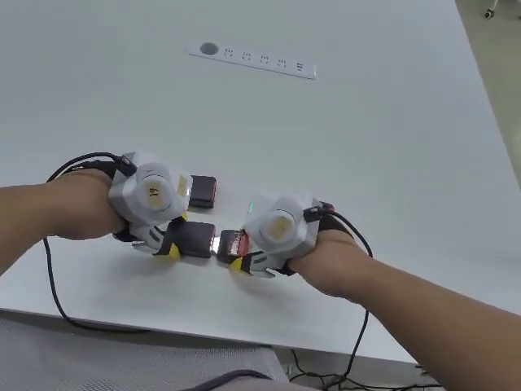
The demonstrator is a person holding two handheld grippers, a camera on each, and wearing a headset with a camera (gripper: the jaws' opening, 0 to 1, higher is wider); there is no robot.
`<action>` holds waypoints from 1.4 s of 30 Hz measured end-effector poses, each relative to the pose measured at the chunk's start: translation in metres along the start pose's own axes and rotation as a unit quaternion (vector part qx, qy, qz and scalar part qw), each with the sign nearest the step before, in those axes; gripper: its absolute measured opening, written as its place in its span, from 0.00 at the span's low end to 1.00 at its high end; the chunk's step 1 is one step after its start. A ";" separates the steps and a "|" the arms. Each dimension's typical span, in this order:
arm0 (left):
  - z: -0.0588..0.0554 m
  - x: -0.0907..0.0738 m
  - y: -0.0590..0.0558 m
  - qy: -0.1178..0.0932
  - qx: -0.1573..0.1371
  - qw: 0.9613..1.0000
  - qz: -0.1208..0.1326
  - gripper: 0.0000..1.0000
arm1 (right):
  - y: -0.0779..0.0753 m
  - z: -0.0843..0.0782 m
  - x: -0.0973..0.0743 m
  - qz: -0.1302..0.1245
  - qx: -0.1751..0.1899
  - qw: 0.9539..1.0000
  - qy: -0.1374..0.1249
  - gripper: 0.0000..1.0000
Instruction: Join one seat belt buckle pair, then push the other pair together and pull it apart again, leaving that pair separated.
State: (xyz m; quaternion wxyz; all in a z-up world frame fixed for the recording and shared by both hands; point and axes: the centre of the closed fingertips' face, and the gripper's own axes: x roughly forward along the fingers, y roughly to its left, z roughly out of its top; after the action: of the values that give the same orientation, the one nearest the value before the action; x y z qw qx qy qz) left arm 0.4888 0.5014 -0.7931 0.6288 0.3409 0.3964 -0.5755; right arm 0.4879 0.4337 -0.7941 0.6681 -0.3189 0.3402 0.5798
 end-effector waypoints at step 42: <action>0.001 -0.043 0.076 -0.032 -0.038 0.997 0.057 0.46 | -0.083 -0.056 -0.079 -0.067 -0.012 0.997 0.044 0.32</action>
State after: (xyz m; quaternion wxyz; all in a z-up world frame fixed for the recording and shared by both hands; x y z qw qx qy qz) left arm 0.5636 0.5280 -0.7564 0.6856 0.3200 0.3776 -0.5339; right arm 0.5577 0.3334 -0.7584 0.6859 -0.3743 0.3404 0.5230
